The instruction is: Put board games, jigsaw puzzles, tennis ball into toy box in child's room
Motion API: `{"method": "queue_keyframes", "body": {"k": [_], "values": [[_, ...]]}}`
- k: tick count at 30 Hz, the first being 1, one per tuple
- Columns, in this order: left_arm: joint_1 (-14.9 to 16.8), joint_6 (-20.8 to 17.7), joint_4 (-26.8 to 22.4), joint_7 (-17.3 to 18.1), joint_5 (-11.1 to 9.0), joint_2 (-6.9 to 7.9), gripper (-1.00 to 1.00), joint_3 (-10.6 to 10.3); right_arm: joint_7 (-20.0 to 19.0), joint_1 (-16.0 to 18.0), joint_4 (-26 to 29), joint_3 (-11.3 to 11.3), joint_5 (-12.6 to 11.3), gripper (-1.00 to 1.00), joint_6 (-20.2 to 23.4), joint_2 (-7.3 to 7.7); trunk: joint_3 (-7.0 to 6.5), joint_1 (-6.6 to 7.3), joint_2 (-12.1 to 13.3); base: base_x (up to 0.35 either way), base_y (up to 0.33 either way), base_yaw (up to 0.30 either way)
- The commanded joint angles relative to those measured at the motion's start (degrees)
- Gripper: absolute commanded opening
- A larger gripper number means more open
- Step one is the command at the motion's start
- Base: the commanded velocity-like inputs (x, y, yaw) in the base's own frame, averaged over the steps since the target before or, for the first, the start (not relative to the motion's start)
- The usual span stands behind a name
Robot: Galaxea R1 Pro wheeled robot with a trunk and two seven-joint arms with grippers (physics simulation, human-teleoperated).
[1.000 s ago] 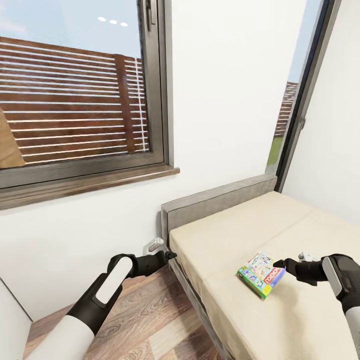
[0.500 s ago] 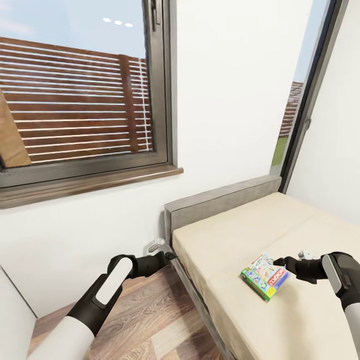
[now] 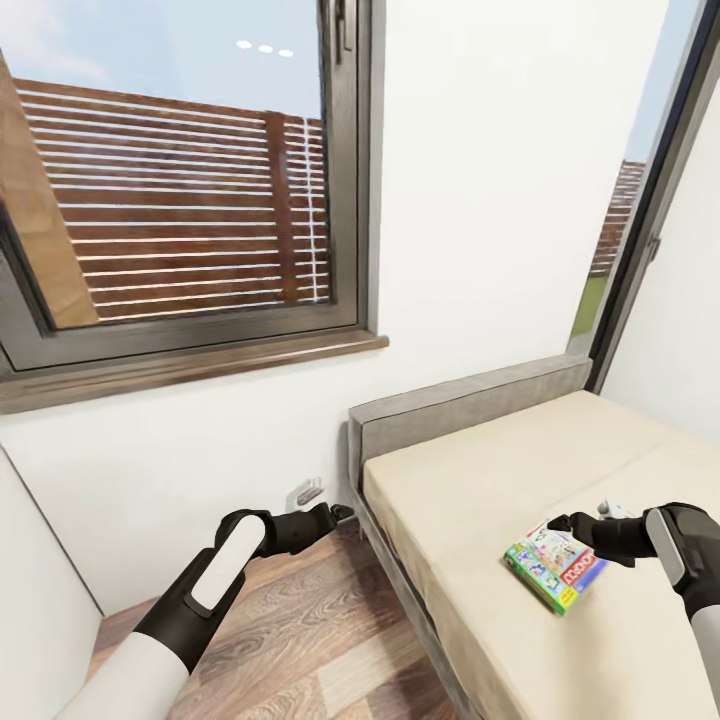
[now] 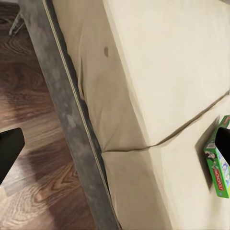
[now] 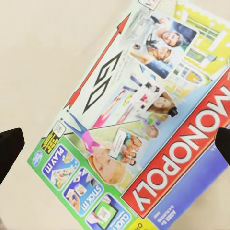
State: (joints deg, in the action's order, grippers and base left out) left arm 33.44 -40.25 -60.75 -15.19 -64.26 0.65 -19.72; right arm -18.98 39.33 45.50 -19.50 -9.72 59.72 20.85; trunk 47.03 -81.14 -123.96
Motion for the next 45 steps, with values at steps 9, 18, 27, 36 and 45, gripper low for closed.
{"method": "queue_keyframes", "body": {"k": [9, 18, 27, 36, 45], "values": [[0.04, 0.00, -0.07, -0.54, -0.60, 0.05, 1.00, -0.15, -0.02, 0.04, -0.03, -0.10, -0.20, 1.00, 0.28, 0.04, 0.06, 0.01, -0.03, 0.000, 0.000, 0.032], [0.04, 0.00, -0.07, -0.54, -0.60, 0.05, 1.00, -0.15, 0.09, 0.00, -1.41, -0.17, -0.19, 1.00, 0.28, -0.11, 0.06, 0.01, -0.03, 0.000, 0.000, 0.009], [0.04, 0.00, -0.07, -0.54, -0.58, 0.05, 1.00, -0.15, 0.15, 0.03, -2.17, -0.20, -0.28, 1.00, 0.28, 0.10, 0.06, 0.01, -0.03, 0.000, 0.000, 0.003], [0.04, 0.00, -0.07, -0.54, -0.60, 0.05, 1.00, -0.15, 0.47, 0.30, -2.08, -0.44, -0.37, 1.00, 0.28, 1.16, 0.06, 0.01, -0.03, 0.000, 0.000, 0.000], [0.04, 0.00, -0.07, -0.54, -0.60, 0.05, 1.00, -0.15, 1.18, 1.05, -2.40, -0.58, -0.50, 1.00, 0.28, 3.59, 0.06, 0.01, -0.03, 0.000, 0.000, 0.000]]}}
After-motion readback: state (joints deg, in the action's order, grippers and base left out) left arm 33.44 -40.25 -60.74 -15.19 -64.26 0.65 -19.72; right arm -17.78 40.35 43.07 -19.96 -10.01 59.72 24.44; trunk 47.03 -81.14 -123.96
